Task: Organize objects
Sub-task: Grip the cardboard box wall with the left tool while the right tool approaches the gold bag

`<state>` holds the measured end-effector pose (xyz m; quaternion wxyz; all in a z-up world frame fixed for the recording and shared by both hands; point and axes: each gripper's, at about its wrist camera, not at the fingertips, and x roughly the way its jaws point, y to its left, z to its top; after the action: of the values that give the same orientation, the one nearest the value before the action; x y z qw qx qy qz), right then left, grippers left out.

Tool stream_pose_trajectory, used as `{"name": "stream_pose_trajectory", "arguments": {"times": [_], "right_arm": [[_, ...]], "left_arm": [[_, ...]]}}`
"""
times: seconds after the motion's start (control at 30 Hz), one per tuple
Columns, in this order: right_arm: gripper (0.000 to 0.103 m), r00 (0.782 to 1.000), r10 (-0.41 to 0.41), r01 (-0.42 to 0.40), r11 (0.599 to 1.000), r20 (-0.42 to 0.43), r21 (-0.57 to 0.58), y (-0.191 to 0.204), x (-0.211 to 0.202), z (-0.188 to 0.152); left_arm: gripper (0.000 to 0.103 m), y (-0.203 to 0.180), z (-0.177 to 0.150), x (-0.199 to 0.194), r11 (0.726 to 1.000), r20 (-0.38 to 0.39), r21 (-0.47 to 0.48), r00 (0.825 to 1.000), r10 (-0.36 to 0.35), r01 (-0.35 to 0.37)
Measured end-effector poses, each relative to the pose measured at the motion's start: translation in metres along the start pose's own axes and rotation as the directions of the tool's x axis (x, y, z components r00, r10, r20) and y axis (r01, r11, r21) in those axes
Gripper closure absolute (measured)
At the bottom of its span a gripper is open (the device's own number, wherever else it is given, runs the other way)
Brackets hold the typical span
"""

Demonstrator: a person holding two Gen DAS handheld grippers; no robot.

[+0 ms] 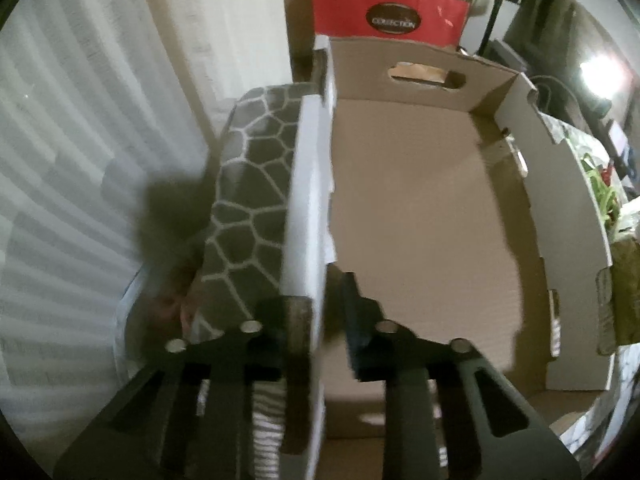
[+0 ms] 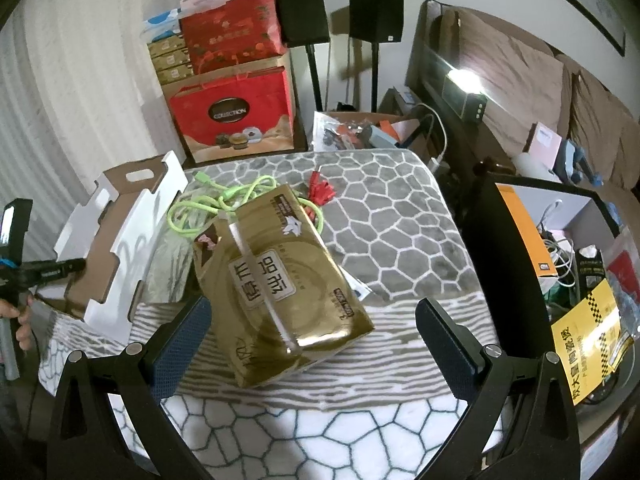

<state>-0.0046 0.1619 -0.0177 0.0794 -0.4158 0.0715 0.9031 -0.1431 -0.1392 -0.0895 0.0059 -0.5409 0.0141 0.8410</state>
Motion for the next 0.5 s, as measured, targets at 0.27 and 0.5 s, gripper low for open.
{"name": "stream_pose_trajectory", "arguments": {"times": [0.27,0.5], "right_arm": [[0.000,1.000,0.004,-0.005,1.000,-0.026,-0.020,-0.001,0.012,0.004],[0.000,0.998,0.031,-0.030,0.999,-0.053,0.011,-0.015,0.021,0.010]], "left_arm": [[0.093,0.003,-0.011,-0.009,0.998,0.000,0.026,0.998,-0.056,0.056],[0.092,0.004,-0.029,-0.022,0.993,-0.001,0.060,0.995,-0.099,0.099]]}}
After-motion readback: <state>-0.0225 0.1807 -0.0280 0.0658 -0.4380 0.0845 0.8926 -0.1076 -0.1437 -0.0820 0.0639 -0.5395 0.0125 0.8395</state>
